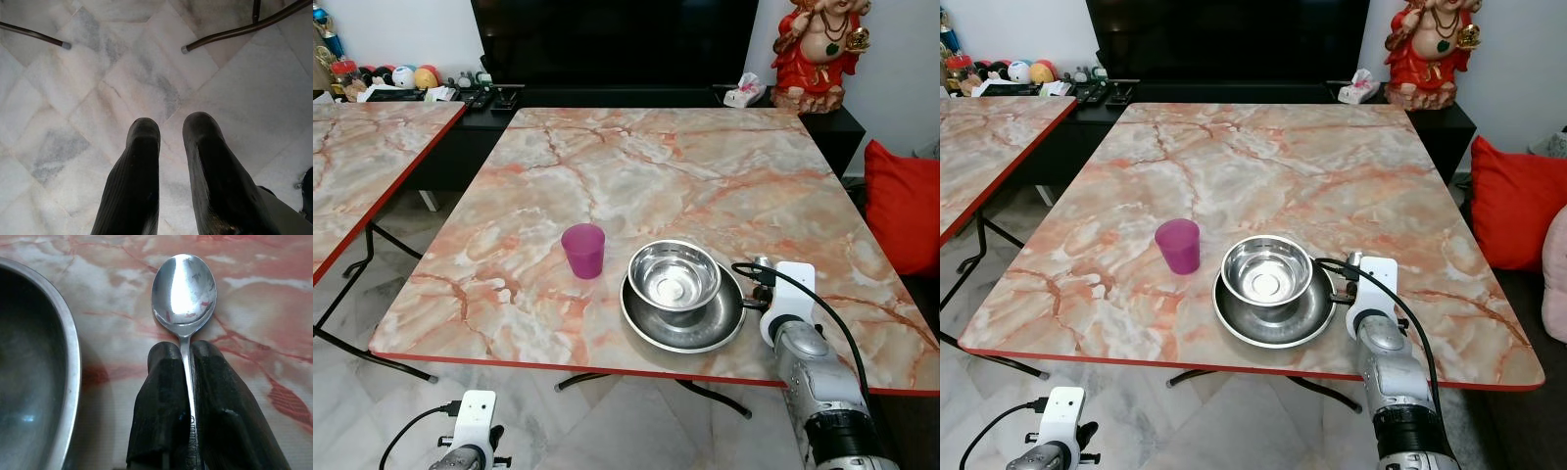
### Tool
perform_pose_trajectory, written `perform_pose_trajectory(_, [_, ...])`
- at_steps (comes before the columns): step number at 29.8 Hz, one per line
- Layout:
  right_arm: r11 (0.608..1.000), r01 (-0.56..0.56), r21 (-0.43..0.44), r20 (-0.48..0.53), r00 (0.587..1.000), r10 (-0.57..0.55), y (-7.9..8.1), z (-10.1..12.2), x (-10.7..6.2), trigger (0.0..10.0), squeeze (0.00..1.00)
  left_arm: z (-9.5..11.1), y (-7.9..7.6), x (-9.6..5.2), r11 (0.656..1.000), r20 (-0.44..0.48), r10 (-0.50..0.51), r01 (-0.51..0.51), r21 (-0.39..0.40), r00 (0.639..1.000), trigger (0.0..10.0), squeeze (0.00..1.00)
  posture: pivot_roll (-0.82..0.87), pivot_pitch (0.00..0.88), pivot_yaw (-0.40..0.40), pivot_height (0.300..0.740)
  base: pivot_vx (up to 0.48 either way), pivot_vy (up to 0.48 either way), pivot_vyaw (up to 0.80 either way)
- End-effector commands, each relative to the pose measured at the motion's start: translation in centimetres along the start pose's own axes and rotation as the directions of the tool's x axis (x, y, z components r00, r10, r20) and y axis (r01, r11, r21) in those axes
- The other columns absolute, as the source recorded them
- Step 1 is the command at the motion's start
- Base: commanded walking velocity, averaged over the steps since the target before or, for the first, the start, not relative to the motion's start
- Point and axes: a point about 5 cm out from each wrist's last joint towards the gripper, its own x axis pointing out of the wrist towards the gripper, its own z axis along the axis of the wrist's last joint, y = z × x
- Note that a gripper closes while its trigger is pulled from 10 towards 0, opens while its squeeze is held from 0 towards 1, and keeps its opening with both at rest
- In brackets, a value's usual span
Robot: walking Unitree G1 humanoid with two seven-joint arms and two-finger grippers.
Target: Setting the table
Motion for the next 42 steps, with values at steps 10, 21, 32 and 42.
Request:
perform_pose_trajectory(10, [1.0, -0.025, -0.01, 0.035, 0.999, 0.025, 1.1, 0.4, -0.4, 10.0, 0.0, -0.2, 0.2, 0.0, 1.0, -0.013, 0.006, -0.006, -0.005, 1.0, 10.0, 0.0, 0.0, 0.0, 0.047, 0.74, 0.0, 0.0, 0.0])
perform_pose_trajectory(21, [0.999, -0.015, -0.047, 0.004, 1.0, 0.015, 1.3, -0.7, -0.7, 10.0, 0.0, -0.2, 0.2, 0.0, 1.0, -0.014, 0.005, -0.005, -0.003, 1.0, 10.0, 0.0, 0.0, 0.0, 0.046, 0.74, 0.0, 0.0, 0.0])
perform_pose_trajectory(32, [0.999, 0.004, -0.04, -0.009, 1.0, -0.005, 1.4, -1.2, -0.9, 10.0, 0.0, -0.2, 0.1, 0.0, 1.0, -0.012, 0.005, -0.005, -0.003, 1.0, 10.0, 0.0, 0.0, 0.0, 0.044, 0.74, 0.0, 0.0, 0.0])
perform_pose_trajectory(42, [0.999, 0.002, -0.035, -0.016, 1.0, -0.002, 1.6, -1.5, -1.0, 10.0, 0.0, -0.1, 0.1, 0.0, 1.0, -0.01, 0.005, -0.005, 0.0, 1.0, 10.0, 0.0, 0.0, 0.0, 0.045, 0.74, 0.0, 0.0, 0.0])
